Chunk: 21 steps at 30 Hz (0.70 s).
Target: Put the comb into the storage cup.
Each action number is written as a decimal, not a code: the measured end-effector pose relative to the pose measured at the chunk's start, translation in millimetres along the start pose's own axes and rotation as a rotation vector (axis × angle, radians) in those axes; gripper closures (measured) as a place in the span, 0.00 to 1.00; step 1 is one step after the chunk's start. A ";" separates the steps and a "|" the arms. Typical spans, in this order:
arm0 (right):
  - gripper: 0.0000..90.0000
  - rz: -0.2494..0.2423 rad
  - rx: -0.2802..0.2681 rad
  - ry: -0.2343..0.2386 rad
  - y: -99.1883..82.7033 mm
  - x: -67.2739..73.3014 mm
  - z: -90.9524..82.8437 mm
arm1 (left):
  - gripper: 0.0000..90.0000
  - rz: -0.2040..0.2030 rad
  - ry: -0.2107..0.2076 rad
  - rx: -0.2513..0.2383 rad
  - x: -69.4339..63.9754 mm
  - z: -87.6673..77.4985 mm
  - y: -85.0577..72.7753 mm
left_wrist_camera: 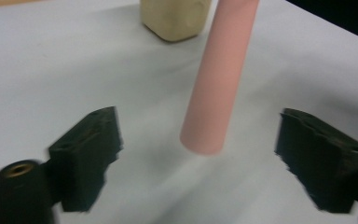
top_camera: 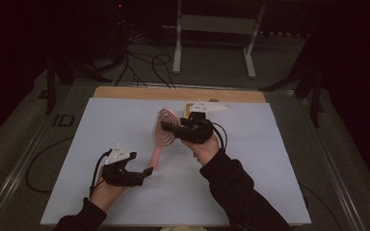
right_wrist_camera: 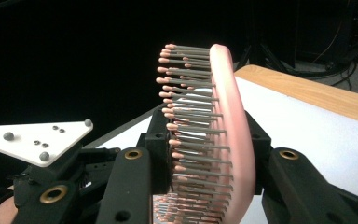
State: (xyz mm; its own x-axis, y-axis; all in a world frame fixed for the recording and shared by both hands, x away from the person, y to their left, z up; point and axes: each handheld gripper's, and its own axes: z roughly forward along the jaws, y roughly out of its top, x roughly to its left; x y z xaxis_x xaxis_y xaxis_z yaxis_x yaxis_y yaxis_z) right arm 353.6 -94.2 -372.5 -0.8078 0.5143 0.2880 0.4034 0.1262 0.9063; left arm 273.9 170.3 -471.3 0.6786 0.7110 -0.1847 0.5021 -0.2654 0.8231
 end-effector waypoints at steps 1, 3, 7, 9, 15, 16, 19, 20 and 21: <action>0.72 0.001 -0.004 -0.001 1.1 -1.2 -2.1 | 0.11 0.005 -0.010 -0.002 0.2 -1.2 -0.1; 0.72 -0.008 -0.013 -0.008 4.6 -2.8 -7.7 | 0.05 0.021 -0.011 -0.006 -0.4 -3.1 -0.8; 0.72 -0.024 -0.020 -0.022 9.5 -5.1 -14.8 | 0.03 0.028 -0.029 -0.011 1.5 -6.5 -4.4; 0.72 -0.034 -0.024 -0.027 11.7 -6.4 -17.9 | 0.01 0.031 -0.034 -0.010 3.0 -8.3 -6.7; 0.72 -0.052 -0.027 -0.040 16.0 -9.4 -24.5 | 0.00 0.028 -0.045 0.001 7.2 -12.3 -14.3; 0.72 -0.058 -0.024 -0.041 16.7 -9.8 -25.5 | 0.00 0.022 -0.050 0.000 8.3 -12.6 -15.6; 0.72 -0.066 -0.024 -0.046 18.5 -10.7 -27.8 | 0.00 0.003 -0.059 -0.003 11.9 -15.0 -18.8; 0.72 -0.072 -0.024 -0.048 19.4 -11.0 -28.8 | 0.00 0.002 -0.053 -0.002 12.2 -15.9 -19.4; 0.72 -0.077 -0.024 -0.050 19.9 -11.3 -29.5 | 0.00 0.004 -0.044 -0.007 12.4 -17.0 -20.2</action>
State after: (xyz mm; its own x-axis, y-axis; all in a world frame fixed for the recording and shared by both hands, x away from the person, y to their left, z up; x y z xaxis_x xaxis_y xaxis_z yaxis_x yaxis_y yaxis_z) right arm 358.0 -122.5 -348.7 -0.8136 0.5453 0.2017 0.3298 0.1472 0.9325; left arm 263.0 195.6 -481.1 0.7036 0.6804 -0.2049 0.4957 -0.2633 0.8276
